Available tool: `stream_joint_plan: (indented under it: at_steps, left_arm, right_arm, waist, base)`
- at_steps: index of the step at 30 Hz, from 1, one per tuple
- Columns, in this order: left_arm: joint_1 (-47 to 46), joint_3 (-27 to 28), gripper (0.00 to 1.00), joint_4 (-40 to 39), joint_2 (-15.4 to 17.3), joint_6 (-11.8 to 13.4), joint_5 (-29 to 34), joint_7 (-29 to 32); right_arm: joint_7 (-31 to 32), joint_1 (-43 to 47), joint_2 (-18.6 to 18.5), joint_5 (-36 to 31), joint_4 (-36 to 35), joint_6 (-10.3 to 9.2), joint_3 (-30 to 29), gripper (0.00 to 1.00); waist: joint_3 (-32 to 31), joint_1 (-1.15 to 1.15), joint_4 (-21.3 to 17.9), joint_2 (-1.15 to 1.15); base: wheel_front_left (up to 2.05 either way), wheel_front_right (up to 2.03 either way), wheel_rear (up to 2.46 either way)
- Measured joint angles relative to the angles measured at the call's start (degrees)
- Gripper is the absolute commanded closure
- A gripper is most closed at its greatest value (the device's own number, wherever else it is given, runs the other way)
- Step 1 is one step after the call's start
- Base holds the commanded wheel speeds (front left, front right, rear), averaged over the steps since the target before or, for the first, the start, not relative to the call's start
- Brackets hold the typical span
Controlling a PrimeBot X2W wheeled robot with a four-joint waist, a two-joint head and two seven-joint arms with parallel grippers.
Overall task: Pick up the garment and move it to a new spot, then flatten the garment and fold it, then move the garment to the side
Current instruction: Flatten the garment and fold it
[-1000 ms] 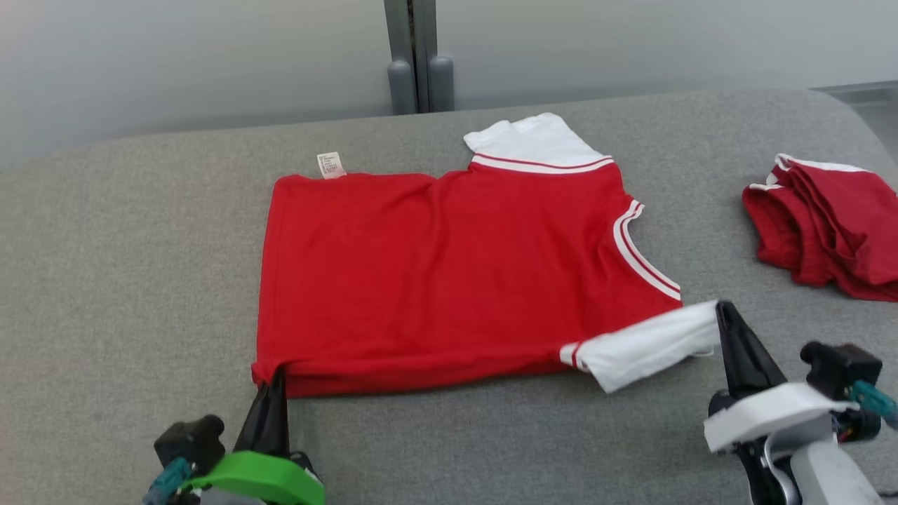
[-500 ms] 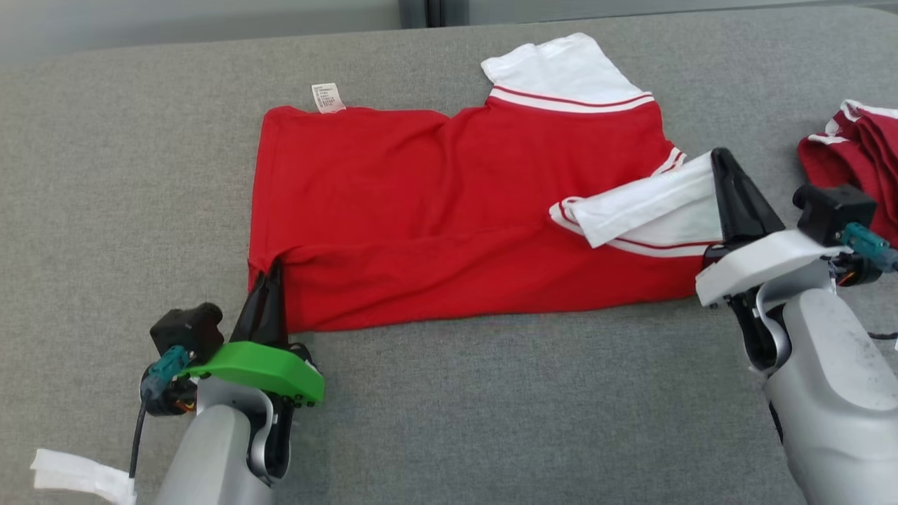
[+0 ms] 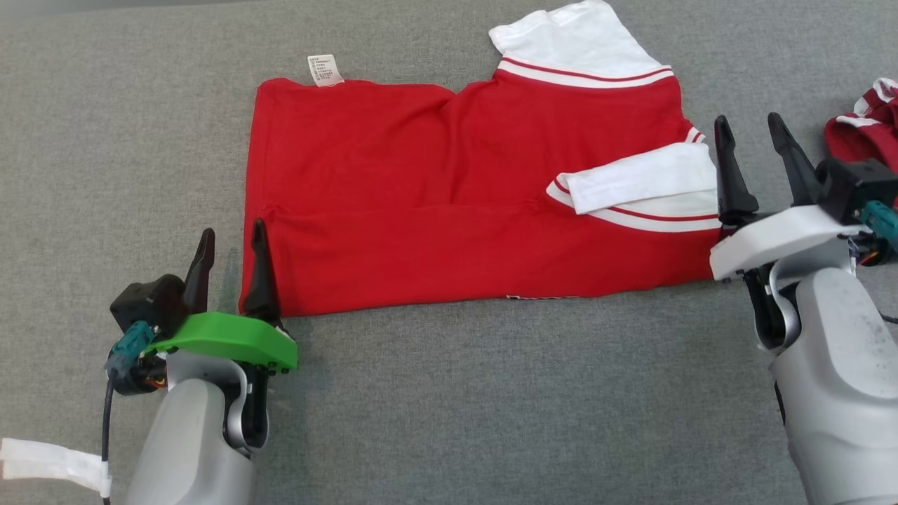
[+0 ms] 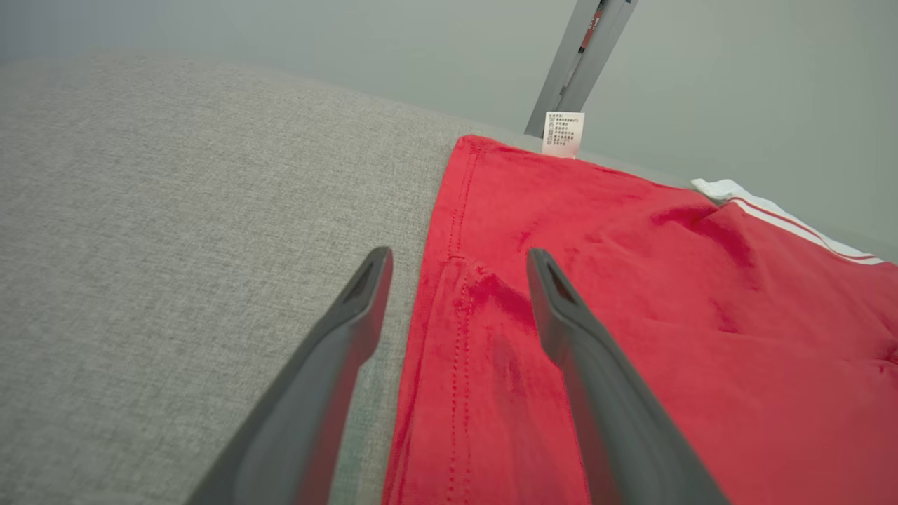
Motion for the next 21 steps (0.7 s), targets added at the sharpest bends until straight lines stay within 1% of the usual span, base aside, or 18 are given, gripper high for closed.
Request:
stream_joint_plan:
  at_steps: [4,7,11,15,21]
  left_arm:
    - [3.5,0.3,0.00,-2.3,0.0,1.0,1.4,0.0]
    - [6.0,-0.5,0.00,-2.1,0.0,1.1,2.1,0.0]
    - [7.1,-1.1,0.00,-1.5,0.0,1.4,2.3,0.0]
    - [7.2,-1.3,0.00,0.4,0.0,1.7,2.5,0.0]
    - [6.1,-1.9,0.00,4.7,0.0,2.7,3.6,-0.1]
  right_arm:
    - [0.0,4.6,0.7,-2.3,-3.1,0.00,-0.7,0.00]
    - [0.0,8.5,1.5,-3.7,-4.5,0.00,-0.9,0.00]
    - [0.0,12.3,2.2,-4.4,-4.9,0.00,-1.1,0.00]
    - [0.0,14.1,2.7,-5.3,-3.4,0.00,-1.5,0.00]
    - [0.0,13.9,3.2,-8.2,1.3,0.00,-2.5,0.00]
  waist:
    - [-0.6,0.00,-0.1,0.00]
    - [-1.1,0.00,-0.2,0.00]
    - [-1.3,0.00,-0.4,0.00]
    - [-0.9,0.00,-0.5,0.00]
    - [-0.5,0.00,-0.8,0.00]
  base:
    - [0.00,0.00,0.00]
    - [0.00,0.00,0.00]
    - [0.00,0.00,0.00]
    - [0.00,0.00,0.00]
    - [0.00,0.00,0.00]
